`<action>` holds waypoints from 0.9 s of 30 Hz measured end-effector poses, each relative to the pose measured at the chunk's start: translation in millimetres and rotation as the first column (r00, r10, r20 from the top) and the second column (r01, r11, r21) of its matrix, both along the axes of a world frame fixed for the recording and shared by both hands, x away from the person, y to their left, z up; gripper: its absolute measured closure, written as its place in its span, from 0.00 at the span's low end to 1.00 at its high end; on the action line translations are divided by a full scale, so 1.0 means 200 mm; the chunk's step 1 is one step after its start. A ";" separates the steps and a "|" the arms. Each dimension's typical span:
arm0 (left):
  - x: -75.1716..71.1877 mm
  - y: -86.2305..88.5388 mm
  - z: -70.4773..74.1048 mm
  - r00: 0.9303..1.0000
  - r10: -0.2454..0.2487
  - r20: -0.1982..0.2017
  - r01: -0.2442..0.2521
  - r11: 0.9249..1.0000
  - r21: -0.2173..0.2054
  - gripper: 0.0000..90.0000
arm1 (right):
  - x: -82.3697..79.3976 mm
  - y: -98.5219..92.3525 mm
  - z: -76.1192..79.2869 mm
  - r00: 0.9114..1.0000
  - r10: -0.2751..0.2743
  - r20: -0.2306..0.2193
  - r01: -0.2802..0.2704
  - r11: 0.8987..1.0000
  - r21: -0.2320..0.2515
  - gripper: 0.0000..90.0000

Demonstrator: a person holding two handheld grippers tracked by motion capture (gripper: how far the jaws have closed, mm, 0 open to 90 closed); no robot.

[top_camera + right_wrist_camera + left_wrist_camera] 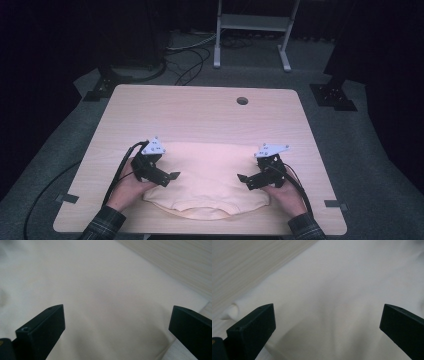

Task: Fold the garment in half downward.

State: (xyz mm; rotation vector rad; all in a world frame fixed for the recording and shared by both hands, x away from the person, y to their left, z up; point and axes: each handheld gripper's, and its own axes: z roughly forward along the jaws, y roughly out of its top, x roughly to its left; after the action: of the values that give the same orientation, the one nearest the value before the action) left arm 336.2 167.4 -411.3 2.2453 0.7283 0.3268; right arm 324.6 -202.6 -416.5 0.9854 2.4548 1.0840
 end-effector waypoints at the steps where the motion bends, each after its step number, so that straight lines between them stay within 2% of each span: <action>1: 0.01 -0.01 -0.02 1.000 -0.001 -0.009 0.001 1.000 0.019 0.00 | 0.01 0.01 -0.01 1.000 0.002 -0.005 -0.002 1.000 -0.008 0.00; 4: 0.02 -0.02 -0.06 1.000 0.004 -0.029 -0.002 0.998 0.060 0.00 | 0.01 0.03 -0.06 1.000 0.010 -0.024 -0.010 1.000 -0.028 0.00; 6: 0.03 -0.03 -0.08 0.999 0.004 -0.043 -0.001 0.998 0.069 0.00 | 0.01 0.05 -0.08 0.999 0.015 -0.038 -0.016 0.999 -0.046 0.00; 12: 0.01 -0.03 -0.10 0.999 0.005 -0.034 -0.002 0.997 0.082 0.00 | 0.00 0.06 -0.11 1.000 0.009 -0.027 -0.011 0.997 -0.076 0.00; 19: -0.04 -0.06 -0.11 1.000 -0.004 -0.029 0.007 0.994 0.110 0.00 | -0.05 0.04 -0.11 0.999 0.000 -0.038 -0.003 0.997 -0.075 0.00; 27: -0.14 -0.09 -0.11 1.000 -0.006 -0.022 0.008 0.993 0.120 0.00 | -0.12 0.02 -0.12 0.999 0.004 -0.041 -0.007 0.997 -0.077 0.01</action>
State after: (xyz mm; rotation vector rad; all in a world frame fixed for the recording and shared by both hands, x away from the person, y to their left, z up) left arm 308.5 150.0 -433.1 2.3679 0.7292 0.3519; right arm 300.0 -198.5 -439.8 0.9871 2.5124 0.9719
